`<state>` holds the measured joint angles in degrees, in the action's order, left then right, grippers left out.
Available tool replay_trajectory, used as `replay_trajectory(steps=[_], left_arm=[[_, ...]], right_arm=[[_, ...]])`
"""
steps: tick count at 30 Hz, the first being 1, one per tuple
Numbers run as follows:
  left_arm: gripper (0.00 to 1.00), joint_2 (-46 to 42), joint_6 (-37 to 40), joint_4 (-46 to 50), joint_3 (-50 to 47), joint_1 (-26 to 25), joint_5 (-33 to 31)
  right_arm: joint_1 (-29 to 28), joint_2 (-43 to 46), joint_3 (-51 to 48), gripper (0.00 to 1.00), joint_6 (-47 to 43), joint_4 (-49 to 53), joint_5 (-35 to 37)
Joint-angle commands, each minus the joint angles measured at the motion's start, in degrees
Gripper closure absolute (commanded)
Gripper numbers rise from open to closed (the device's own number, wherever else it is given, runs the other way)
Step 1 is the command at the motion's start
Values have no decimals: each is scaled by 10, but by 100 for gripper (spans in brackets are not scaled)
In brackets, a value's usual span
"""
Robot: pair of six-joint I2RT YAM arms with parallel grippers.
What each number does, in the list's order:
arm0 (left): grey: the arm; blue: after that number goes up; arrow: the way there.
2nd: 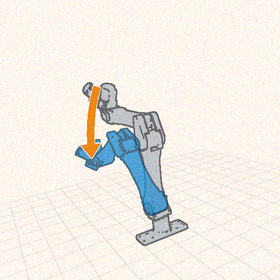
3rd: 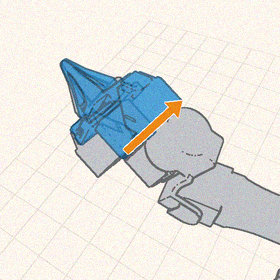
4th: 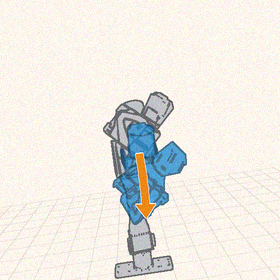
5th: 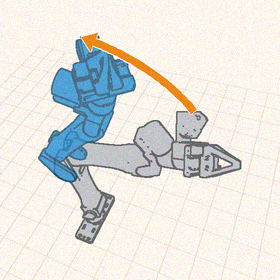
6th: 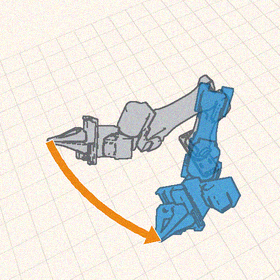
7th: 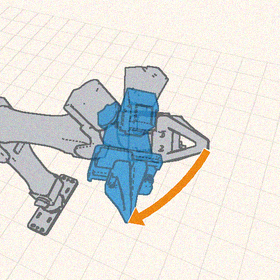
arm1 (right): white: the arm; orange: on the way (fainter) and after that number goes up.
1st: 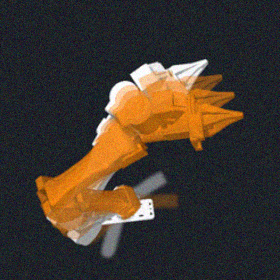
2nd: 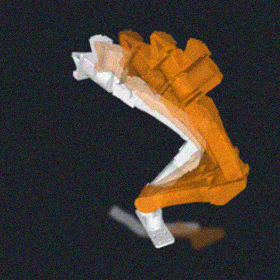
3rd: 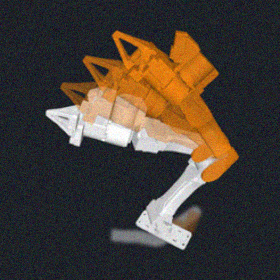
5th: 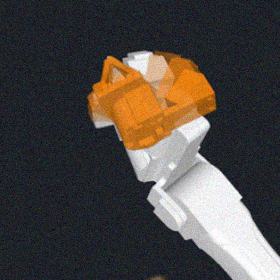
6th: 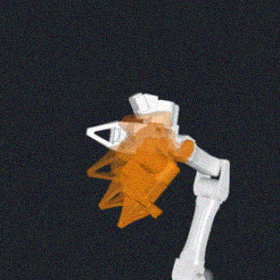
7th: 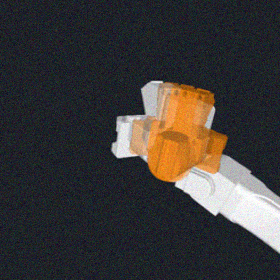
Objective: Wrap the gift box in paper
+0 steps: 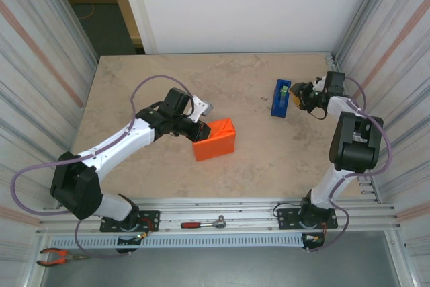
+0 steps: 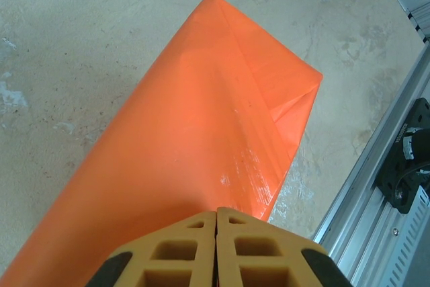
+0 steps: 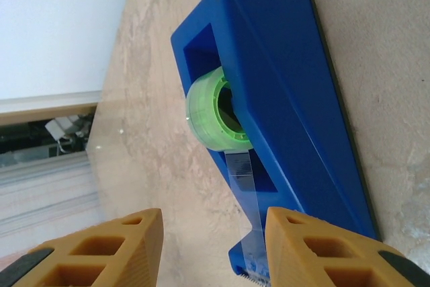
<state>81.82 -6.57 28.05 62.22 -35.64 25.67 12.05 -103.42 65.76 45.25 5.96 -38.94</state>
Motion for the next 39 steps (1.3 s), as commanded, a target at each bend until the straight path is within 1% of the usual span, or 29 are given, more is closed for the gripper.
replay_trajectory(steps=[1, 8, 15, 21, 25, 29, 31, 35, 39], left_arm=[[91, 30, 15, 48, -33, -15, -25], [92, 33, 15, 49, -33, -15, -26], [93, 33, 15, 50, -33, -16, -26], [93, 35, 16, 49, -34, -17, -25], [93, 36, 15, 51, -33, -17, -26], [93, 37, 15, 50, -33, -17, -25], [94, 38, 16, 50, -33, -17, -25], [94, 38, 15, 51, -34, -17, -26], [94, 38, 16, 51, -33, -17, -26]], right_arm=[[-12, -20, 15, 57, -23, 0, -17], [-22, -35, 6, 57, -23, -7, -17], [-26, -44, 5, 63, -26, -8, -22], [-26, -51, 1, 63, -25, -12, -25], [-26, -54, -2, 68, -25, -15, -26], [-26, -53, -6, 76, -23, -19, -29], [-26, -55, -8, 82, -20, -24, -34], [-26, -47, -15, 99, -9, -38, -43], [-26, -27, -24, 100, 10, -55, -54]])
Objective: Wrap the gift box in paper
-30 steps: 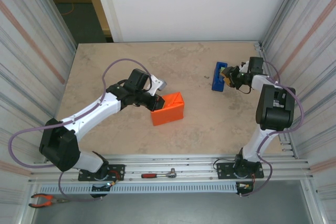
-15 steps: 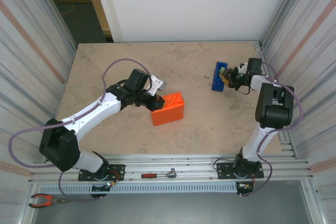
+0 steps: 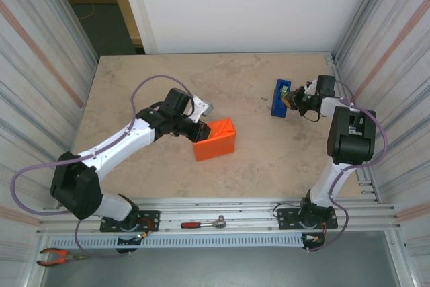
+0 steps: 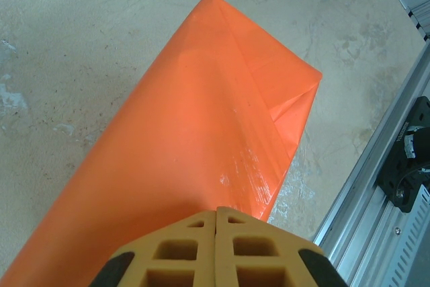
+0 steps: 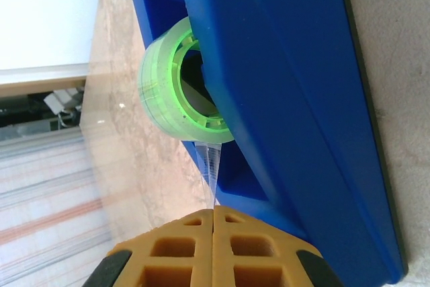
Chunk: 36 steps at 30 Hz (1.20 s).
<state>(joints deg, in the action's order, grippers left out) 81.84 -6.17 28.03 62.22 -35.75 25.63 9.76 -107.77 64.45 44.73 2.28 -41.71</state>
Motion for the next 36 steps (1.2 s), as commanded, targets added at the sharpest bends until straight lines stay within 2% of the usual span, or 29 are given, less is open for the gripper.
replay_trajectory(steps=[1, 18, 36], left_arm=[[94, 38, 11, 51, -33, -16, -25], [95, 39, 11, 51, -34, -18, -24], [95, 40, 11, 52, -35, -21, -26]], right_arm=[[-4, 23, -13, 100, 21, -22, -30], [-10, 141, -101, 100, 64, -34, -23], [-18, 180, -184, 100, 66, -33, 2]])
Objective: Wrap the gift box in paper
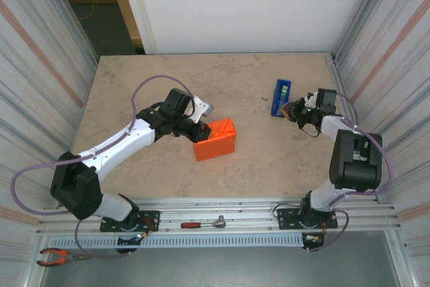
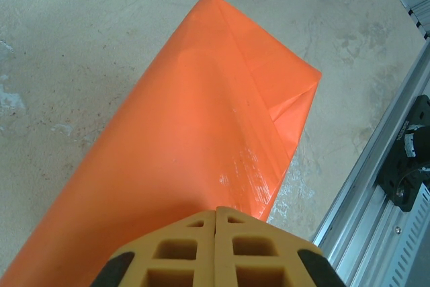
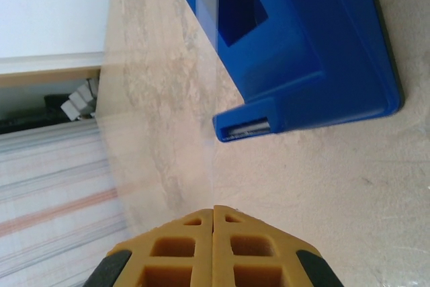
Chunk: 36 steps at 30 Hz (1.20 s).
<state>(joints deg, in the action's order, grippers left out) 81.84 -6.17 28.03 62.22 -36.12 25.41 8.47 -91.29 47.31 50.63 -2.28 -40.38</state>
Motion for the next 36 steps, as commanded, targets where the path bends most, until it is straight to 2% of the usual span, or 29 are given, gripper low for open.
replay_trajectory(steps=[1, 12, 18, 28, 32, 36], left_arm=[[95, 40, 11, 52, -35, -18, -24], [95, 39, 11, 53, -35, -18, -25], [95, 39, 12, 53, -34, -18, -26], [95, 38, 11, 54, -36, -18, -27], [95, 36, 10, 55, -38, -17, -29], [95, 33, 9, 53, -40, -19, -32]], right_arm=[[-6, 14, -15, 100, 7, 10, -12], [-3, -22, -34, 100, 5, -9, 12], [-1, -84, -32, 100, 25, -54, 23], [-15, -197, -23, 100, 106, -169, 3], [-19, -173, -37, 100, 103, -180, -5], [-24, -104, -33, 100, 65, -123, -16]])
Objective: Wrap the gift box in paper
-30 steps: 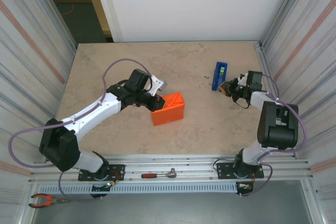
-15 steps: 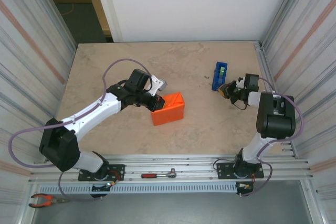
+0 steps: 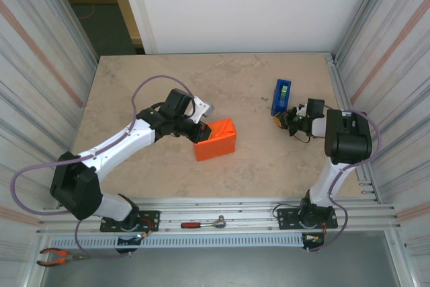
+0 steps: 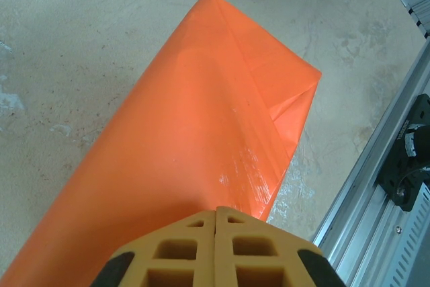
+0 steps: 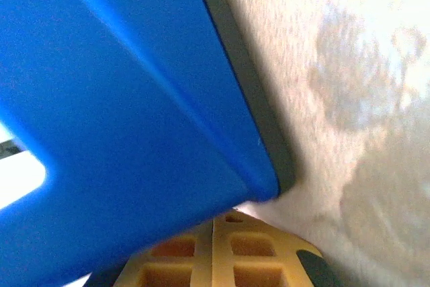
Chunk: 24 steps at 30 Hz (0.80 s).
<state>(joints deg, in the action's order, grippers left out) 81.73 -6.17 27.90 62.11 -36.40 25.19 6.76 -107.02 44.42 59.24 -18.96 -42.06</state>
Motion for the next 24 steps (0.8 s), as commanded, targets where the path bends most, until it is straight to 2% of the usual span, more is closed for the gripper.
replay_trajectory(steps=[1, 6, 12, 17, 24], left_arm=[[95, 35, 9, 56, -38, -16, -30], [95, 38, 9, 56, -37, -17, -29], [96, 39, 10, 57, -36, -17, -30], [96, 39, 10, 56, -36, -17, -30], [96, 40, 10, 56, -36, -17, -29]], right_arm=[[-11, 77, 1, 100, -33, 68, -2], [-47, 187, 36, 100, -79, 185, -11], [-143, 285, 84, 100, -95, 290, 0], [-235, 323, 108, 100, -67, 308, 21], [-342, 327, 125, 100, -36, 314, 71]])
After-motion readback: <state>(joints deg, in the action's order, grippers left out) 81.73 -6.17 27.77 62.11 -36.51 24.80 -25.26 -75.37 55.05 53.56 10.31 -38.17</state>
